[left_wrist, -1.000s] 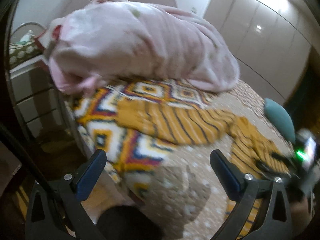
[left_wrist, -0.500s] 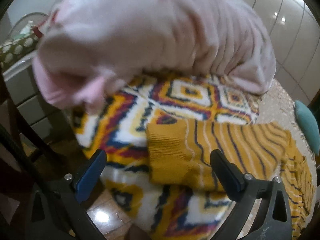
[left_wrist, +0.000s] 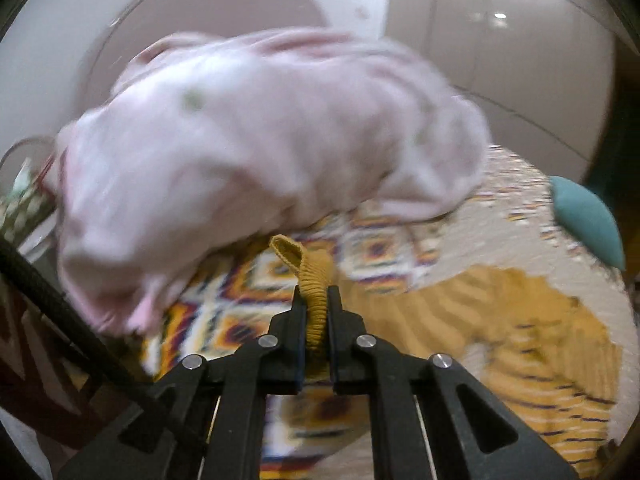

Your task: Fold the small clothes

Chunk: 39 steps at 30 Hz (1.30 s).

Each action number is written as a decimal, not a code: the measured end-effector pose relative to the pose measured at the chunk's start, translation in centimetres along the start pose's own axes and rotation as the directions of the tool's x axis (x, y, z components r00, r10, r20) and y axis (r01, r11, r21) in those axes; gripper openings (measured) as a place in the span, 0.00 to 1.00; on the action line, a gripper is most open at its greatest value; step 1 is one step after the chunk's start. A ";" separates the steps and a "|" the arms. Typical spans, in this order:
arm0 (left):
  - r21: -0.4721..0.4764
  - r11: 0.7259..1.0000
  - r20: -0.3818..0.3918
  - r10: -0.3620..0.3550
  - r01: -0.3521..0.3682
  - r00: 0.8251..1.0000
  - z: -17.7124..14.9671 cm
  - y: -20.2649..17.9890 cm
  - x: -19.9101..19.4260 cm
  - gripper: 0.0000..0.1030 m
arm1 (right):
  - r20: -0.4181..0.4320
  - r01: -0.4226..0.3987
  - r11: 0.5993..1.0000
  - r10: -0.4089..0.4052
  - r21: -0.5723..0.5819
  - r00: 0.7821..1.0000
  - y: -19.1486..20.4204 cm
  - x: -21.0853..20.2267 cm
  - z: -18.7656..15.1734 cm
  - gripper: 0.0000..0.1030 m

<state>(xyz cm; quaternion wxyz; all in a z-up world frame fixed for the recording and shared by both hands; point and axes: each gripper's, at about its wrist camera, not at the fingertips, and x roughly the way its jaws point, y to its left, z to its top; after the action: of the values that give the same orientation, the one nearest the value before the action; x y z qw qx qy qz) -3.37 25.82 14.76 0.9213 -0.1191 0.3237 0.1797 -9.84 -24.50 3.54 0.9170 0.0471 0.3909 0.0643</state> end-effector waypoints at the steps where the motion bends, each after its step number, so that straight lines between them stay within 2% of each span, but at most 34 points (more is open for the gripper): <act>1: 0.014 0.999 0.001 -0.030 0.030 1.000 0.6 -1.5 -0.3 0.08 | 0.004 -0.006 1.000 0.006 0.006 1.000 -0.3 -0.2 -0.1 0.70; 3: 0.055 0.993 0.004 -0.104 0.103 0.995 1.7 -5.6 -1.3 0.07 | 0.015 -0.015 1.000 0.015 0.026 1.000 -0.9 -0.6 -0.7 0.70; 6: 0.128 0.963 -0.014 -0.237 0.237 0.971 3.0 -13.4 -2.6 0.06 | 0.034 -0.030 0.997 0.028 0.070 0.999 -2.6 -1.6 -1.3 0.70; 10: 0.219 0.888 -0.084 -0.396 0.405 0.914 2.7 -24.5 -3.5 0.05 | 0.054 -0.030 0.993 0.024 0.115 0.998 -4.7 -2.5 -1.9 0.70; 12: 0.266 0.838 -0.131 -0.457 0.476 0.880 1.7 -30.6 -3.5 0.05 | 0.056 -0.024 0.990 0.016 0.140 0.998 -5.9 -2.8 -2.2 0.70; 13: 0.282 0.817 -0.154 -0.479 0.502 0.865 1.2 -32.9 -3.4 0.05 | 0.055 -0.018 0.987 0.009 0.158 0.998 -6.7 -2.9 -2.5 0.70; 14: 0.299 0.787 -0.195 -0.503 0.540 0.842 0.2 -36.1 -3.0 0.05 | 0.054 -0.015 0.986 0.006 0.168 0.999 -7.0 -3.0 -2.7 0.70; 16: 0.313 0.754 -0.251 -0.520 0.577 0.816 -1.4 -39.5 -2.3 0.05 | 0.048 -0.004 0.981 -0.005 0.195 0.999 -8.3 -3.2 -3.1 0.70; 17: 0.309 0.738 -0.291 -0.528 0.600 0.798 -2.6 -41.2 -1.6 0.08 | 0.047 0.000 0.979 -0.009 0.202 0.999 -8.7 -3.2 -3.3 0.70; 19: 0.289 0.722 -0.365 -0.523 0.628 0.770 -4.3 -42.9 -0.7 0.21 | 0.046 0.009 0.976 -0.020 0.217 0.999 -9.7 -3.4 -3.6 0.70; 21: 0.267 0.707 -0.393 -0.541 0.655 0.744 -5.3 -42.9 -0.6 0.42 | 0.046 0.013 0.972 -0.025 0.233 0.999 -10.4 -3.6 -3.8 0.70; 22: 0.274 0.706 -0.382 -0.543 0.653 0.748 -5.8 -42.6 -0.9 0.46 | 0.048 0.008 0.969 -0.020 0.246 0.999 -10.9 -3.6 -3.8 0.70; 24: 0.321 0.711 -0.356 -0.522 0.626 0.775 -6.4 -41.4 -1.6 0.58 | 0.047 -0.006 0.965 -0.007 0.261 0.999 -11.1 -3.4 -3.6 0.70; 25: 0.347 0.713 -0.341 -0.509 0.609 0.790 -6.5 -40.5 -1.9 0.60 | 0.048 -0.013 0.964 0.000 0.265 0.999 -11.2 -3.3 -3.5 0.70; 28: 0.454 0.738 -0.250 -0.433 0.500 0.866 -7.2 -35.9 -4.1 0.70 | 0.066 -0.047 0.964 0.031 0.261 0.997 -10.7 -3.0 -2.2 0.70; 29: 0.503 0.752 -0.200 -0.378 0.426 0.904 -7.6 -33.6 -4.5 0.73 | 0.071 -0.057 0.965 0.040 0.256 0.997 -10.6 -2.9 -1.8 0.70; 31: 0.552 0.773 -0.129 -0.291 0.313 0.948 -8.4 -29.7 -4.6 0.74 | 0.078 -0.084 0.967 0.067 0.241 0.995 -9.6 -2.6 -0.9 0.70; 32: 0.554 0.786 -0.118 -0.251 0.274 0.961 -8.6 -27.8 -4.1 0.74 | 0.076 -0.093 0.967 0.077 0.236 0.994 -9.2 -2.5 -0.7 0.71; 33: 0.544 0.800 -0.120 -0.223 0.252 0.967 -8.8 -26.2 -3.8 0.74 | 0.072 -0.101 0.968 0.087 0.231 0.994 -8.8 -2.1 -0.5 0.71; 34: 0.509 0.827 -0.138 -0.194 0.237 0.971 -9.1 -23.6 -3.2 0.74 | 0.066 -0.107 0.969 0.095 0.221 0.993 -8.1 -1.7 -0.2 0.71; 36: 0.430 0.869 -0.187 -0.179 0.244 0.966 -9.5 -20.1 -2.0 0.74 | 0.068 -0.110 0.973 0.098 0.204 0.993 -7.5 -1.2 0.4 0.71; 39: 0.270 0.927 -0.238 -0.198 0.261 0.951 -10.8 -15.2 -1.1 0.74 | 0.075 -0.128 0.975 0.116 0.183 0.990 -6.6 -0.1 2.6 0.71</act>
<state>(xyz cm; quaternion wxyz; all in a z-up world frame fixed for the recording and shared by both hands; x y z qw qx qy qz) -4.01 8.11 8.79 0.9046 -0.0338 0.4248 0.0058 -7.46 -31.07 4.50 0.9149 0.1592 0.3619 0.0820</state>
